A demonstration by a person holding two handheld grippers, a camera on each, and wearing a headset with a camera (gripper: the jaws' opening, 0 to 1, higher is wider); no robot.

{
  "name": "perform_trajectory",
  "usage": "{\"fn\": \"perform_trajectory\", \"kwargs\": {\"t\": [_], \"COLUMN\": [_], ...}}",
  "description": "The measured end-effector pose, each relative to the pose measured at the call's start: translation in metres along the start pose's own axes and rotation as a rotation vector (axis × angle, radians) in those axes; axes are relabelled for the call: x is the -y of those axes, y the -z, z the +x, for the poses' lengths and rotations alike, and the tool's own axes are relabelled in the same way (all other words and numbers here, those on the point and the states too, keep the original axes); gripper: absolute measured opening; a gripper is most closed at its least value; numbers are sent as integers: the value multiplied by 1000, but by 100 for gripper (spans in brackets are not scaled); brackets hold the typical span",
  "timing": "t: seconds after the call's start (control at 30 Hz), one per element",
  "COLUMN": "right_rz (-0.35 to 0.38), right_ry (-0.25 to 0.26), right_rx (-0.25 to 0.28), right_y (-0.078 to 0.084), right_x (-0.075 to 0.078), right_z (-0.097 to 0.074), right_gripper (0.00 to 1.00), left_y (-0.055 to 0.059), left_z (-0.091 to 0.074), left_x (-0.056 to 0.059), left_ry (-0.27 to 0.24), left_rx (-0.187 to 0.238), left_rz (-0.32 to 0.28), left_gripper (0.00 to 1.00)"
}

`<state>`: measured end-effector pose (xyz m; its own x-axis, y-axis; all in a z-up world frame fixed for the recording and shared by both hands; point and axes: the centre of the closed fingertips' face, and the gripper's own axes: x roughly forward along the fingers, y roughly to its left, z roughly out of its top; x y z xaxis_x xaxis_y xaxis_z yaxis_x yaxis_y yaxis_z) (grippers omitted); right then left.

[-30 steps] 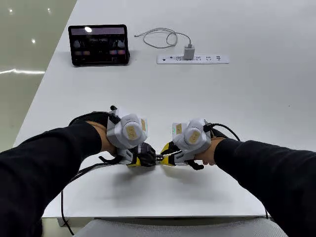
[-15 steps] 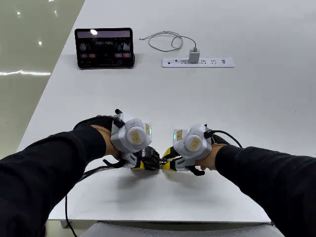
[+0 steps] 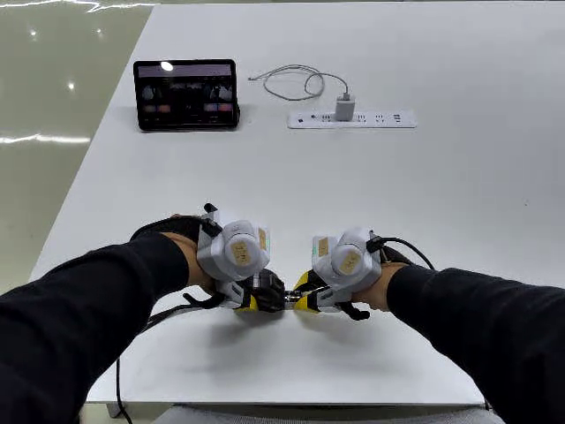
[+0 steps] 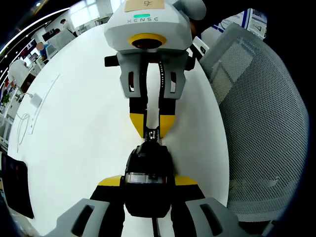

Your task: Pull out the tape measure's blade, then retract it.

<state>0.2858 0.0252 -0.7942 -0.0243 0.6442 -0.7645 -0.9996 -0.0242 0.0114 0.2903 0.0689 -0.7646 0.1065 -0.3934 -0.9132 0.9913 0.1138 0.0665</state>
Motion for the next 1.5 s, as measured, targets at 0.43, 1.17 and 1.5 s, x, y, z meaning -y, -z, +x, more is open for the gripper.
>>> {"fn": "perform_trajectory", "kwargs": {"t": [0.43, 1.17, 1.5], "right_rz": [6, 9, 22], "right_ry": [4, 13, 20], "right_rx": [-12, -40, -48], "right_y": [9, 22, 29], "right_x": [1, 2, 4], "right_z": [-7, -18, -23], "right_gripper": [9, 9, 9], "left_y": [0, 0, -1], "left_z": [0, 0, 1], "left_x": [0, 0, 0], "left_ry": [-1, -2, -5], "left_rx": [-1, -7, -5], "left_rz": [-1, 3, 0], "left_gripper": [31, 31, 31]}}
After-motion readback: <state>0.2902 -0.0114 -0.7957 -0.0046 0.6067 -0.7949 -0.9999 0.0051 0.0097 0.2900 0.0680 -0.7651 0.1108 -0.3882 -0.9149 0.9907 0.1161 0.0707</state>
